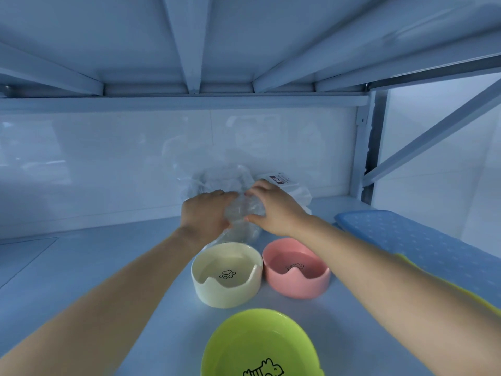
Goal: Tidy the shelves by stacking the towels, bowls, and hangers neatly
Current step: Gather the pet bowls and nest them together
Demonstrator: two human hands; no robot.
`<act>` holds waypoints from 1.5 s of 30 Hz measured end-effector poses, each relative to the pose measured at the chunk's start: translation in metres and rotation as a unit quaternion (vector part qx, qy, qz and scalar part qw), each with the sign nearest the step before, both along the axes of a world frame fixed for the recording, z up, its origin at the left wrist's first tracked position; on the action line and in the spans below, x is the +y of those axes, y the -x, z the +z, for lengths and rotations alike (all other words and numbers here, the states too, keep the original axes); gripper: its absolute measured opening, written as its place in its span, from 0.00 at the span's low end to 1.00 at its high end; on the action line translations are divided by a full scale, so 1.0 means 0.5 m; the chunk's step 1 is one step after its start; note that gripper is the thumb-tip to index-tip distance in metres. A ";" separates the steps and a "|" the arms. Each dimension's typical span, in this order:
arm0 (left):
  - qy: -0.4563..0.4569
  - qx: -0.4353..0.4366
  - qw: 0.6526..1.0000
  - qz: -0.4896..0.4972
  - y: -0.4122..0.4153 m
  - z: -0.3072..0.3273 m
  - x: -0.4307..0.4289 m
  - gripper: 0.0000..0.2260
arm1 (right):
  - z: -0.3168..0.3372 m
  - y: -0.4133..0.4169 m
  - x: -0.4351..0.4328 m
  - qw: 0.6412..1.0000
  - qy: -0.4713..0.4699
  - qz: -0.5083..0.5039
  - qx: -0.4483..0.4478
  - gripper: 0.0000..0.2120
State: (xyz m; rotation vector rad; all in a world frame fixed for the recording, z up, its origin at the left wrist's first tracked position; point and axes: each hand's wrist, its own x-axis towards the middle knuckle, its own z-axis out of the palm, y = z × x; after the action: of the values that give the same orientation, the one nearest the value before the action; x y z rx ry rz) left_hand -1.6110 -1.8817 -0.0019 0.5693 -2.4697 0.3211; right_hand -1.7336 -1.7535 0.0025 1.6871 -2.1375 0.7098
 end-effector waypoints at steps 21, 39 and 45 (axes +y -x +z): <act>-0.014 0.010 0.998 -0.065 0.027 -0.021 -0.012 0.26 | -0.031 0.046 0.003 0.997 0.050 -0.048 0.036 0.19; -0.055 0.002 0.996 -0.069 -0.055 -0.045 0.039 0.32 | -0.021 0.029 0.032 0.998 0.047 -0.014 -0.044 0.21; -0.138 0.048 0.981 -0.126 -0.111 -0.050 0.089 0.21 | -0.038 -0.016 0.088 0.982 0.153 0.020 -0.112 0.19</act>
State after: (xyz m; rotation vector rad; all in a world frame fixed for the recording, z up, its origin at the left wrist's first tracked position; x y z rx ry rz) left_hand -1.5556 -1.8373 -0.0267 0.3648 -2.4723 -0.1484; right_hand -1.7258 -1.7094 -0.0167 1.5495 -2.0083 1.2237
